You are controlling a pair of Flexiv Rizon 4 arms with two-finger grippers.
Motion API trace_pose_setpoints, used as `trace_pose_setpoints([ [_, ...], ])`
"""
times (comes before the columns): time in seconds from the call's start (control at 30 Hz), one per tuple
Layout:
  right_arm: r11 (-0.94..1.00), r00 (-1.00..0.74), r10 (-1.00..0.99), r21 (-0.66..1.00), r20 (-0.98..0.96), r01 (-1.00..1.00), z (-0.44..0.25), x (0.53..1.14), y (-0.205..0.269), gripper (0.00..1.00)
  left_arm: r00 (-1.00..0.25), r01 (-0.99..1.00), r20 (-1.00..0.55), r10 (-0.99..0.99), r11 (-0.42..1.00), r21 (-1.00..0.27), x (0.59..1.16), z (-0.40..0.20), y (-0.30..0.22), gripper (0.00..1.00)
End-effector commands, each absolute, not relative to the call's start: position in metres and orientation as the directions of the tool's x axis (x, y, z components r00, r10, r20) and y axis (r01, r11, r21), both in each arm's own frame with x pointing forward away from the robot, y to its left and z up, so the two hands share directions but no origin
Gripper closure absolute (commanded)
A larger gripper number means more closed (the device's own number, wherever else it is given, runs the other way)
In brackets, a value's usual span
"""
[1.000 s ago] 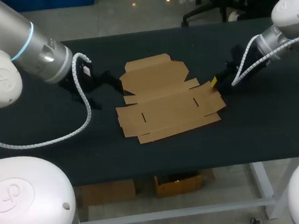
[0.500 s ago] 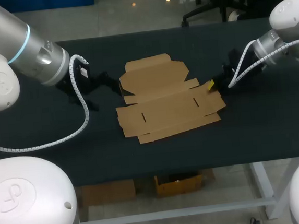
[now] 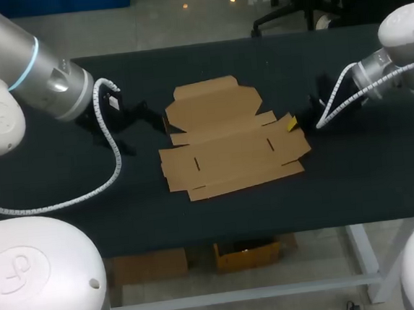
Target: Assemble the packaging by folding the flat box into shape, placing the metal phone stand inside, and closing the box properly
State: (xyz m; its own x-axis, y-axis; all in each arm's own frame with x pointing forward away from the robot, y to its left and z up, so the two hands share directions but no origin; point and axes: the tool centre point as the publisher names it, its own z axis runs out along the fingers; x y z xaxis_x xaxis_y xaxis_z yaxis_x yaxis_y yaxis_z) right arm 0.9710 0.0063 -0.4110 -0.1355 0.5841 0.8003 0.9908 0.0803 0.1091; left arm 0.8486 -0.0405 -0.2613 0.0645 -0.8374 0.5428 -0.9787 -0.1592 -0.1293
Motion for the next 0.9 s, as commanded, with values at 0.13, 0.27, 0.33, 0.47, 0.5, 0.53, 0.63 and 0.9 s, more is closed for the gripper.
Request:
trace_pose_setpoints([
  [0.13, 0.044, -0.140, 0.578, 0.140, 0.804, 0.989, -0.404, 0.950, 0.006, 1.00, 0.061, -0.979, 0.542, -0.838, -0.157, -0.132, 0.845, -0.260, -0.038, 0.00],
  [0.27, 0.030, -0.139, 0.575, 0.149, 0.806, 0.988, -0.400, 0.942, 0.005, 1.00, 0.059, -0.978, 0.540, -0.840, -0.157, -0.137, 0.844, -0.258, -0.038, 0.00],
  [0.33, 0.022, -0.138, 0.574, 0.154, 0.807, 0.988, -0.398, 0.938, 0.005, 1.00, 0.057, -0.978, 0.540, -0.840, -0.156, -0.140, 0.843, -0.258, -0.038, 0.00],
  [0.47, 0.012, -0.137, 0.572, 0.159, 0.809, 0.987, -0.398, 0.931, 0.006, 1.00, 0.056, -0.977, 0.540, -0.840, -0.156, -0.142, 0.843, -0.258, -0.039, 0.00],
  [0.5, 0.007, -0.135, 0.572, 0.160, 0.809, 0.987, -0.398, 0.930, 0.006, 1.00, 0.055, -0.978, 0.541, -0.839, -0.156, -0.141, 0.842, -0.258, -0.039, 0.00],
  [0.53, -0.002, -0.128, 0.567, 0.157, 0.814, 0.988, -0.399, 0.928, 0.006, 1.00, 0.055, -0.978, 0.541, -0.839, -0.155, -0.141, 0.842, -0.258, -0.039, 0.00],
  [0.63, -0.012, -0.120, 0.565, 0.153, 0.816, 0.988, -0.401, 0.925, 0.003, 1.00, 0.053, -0.979, 0.540, -0.840, -0.151, -0.139, 0.842, -0.258, -0.041, 0.00],
  [0.9, -0.036, -0.101, 0.560, 0.145, 0.822, 0.989, -0.406, 0.919, -0.002, 1.00, 0.048, -0.979, 0.538, -0.841, -0.146, -0.141, 0.842, -0.258, -0.043, 0.00],
])
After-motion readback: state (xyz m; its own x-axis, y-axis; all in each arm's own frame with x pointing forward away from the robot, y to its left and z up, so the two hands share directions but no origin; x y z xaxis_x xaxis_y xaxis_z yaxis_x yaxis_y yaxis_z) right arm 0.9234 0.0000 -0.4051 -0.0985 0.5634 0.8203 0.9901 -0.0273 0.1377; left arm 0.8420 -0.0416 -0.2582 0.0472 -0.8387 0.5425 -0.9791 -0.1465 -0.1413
